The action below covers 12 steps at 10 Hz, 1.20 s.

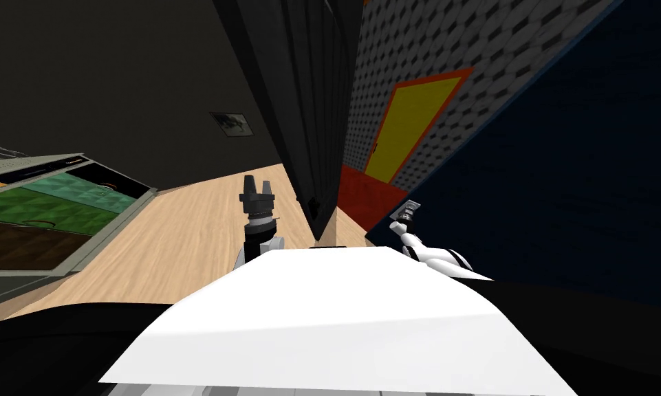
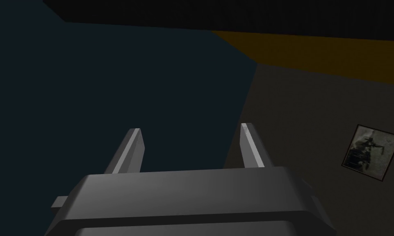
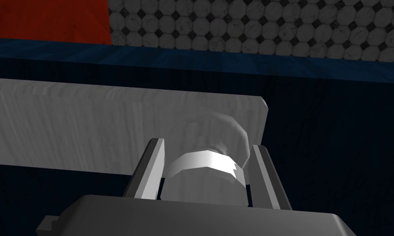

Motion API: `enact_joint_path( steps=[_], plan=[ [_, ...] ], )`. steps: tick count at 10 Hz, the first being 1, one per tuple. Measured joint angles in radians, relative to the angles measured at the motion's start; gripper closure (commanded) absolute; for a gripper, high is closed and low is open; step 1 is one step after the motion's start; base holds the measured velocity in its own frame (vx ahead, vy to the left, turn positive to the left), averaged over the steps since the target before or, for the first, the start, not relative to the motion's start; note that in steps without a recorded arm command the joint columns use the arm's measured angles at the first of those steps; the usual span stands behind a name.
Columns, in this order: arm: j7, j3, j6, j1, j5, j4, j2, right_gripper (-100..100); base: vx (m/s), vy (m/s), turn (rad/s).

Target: Pull the door open

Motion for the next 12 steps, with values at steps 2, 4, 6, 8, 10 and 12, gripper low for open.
enact_joint_path(
  steps=[2, 4, 6, 8, 10, 12],
  plan=[
    [-0.034, 0.021, 0.0, -0.012, 0.028, 0.001, 0.002, 100, -0.155, 0.02, 0.028],
    [-0.018, 0.019, 0.021, 0.0, 0.042, -0.045, 0.017, 100, -0.217, 0.017, 0.025],
    [-0.026, 0.03, 0.028, -0.003, 0.054, -0.051, 0.023, 100, -0.115, 0.0, 0.044],
    [-0.038, 0.046, 0.029, -0.01, 0.068, -0.053, 0.026, 100, -0.211, 0.0, 0.047],
    [-0.036, 0.053, 0.042, -0.004, 0.078, -0.089, 0.035, 100, -0.217, 0.002, 0.036],
    [-0.068, 0.086, 0.032, -0.022, 0.102, -0.062, 0.039, 100, -0.188, -0.017, 0.036]
  ],
)
